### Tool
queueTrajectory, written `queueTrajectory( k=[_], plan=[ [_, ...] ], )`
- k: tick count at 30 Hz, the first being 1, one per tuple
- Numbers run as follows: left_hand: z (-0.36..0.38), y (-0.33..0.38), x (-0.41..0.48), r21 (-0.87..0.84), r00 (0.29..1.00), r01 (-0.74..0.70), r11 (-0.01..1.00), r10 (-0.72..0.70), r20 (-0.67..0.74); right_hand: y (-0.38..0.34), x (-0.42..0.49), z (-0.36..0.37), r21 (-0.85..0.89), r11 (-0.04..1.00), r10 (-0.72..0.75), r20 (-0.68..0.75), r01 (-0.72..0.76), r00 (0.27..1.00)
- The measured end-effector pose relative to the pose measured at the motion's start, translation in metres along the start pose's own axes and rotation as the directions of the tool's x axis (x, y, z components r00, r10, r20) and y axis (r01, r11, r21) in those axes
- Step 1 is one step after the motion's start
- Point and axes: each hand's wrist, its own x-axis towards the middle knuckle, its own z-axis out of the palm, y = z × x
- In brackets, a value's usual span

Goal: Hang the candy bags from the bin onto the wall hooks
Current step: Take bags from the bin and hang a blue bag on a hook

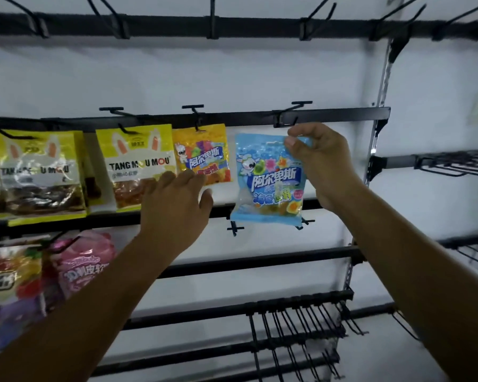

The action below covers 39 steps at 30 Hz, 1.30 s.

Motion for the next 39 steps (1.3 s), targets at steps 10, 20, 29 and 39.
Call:
queueTrajectory(
  k=[10, 20, 29, 39],
  plan=[
    [0.002, 0.022, 0.019, 0.013, 0.999, -0.015, 1.0, 0.015, -0.035, 0.007, 0.044, -0.022, 0.033, 0.999, -0.028, -0.094, 0.031, 0.995],
    [0.008, 0.02, 0.022, 0.005, 0.997, -0.028, 1.0, 0.028, -0.072, 0.023, 0.075, -0.026, 0.062, 0.998, 0.018, -0.124, -0.01, 0.992],
    [0.013, 0.025, 0.026, 0.025, 0.999, -0.014, 1.0, 0.015, -0.04, 0.04, 0.094, -0.026, -0.074, 0.996, -0.057, -0.11, 0.049, 0.992],
    [0.024, 0.035, 0.031, 0.037, 0.999, -0.025, 0.999, 0.026, -0.019, 0.069, 0.115, -0.024, -0.149, 0.988, 0.014, -0.121, -0.032, 0.992]
  ],
)
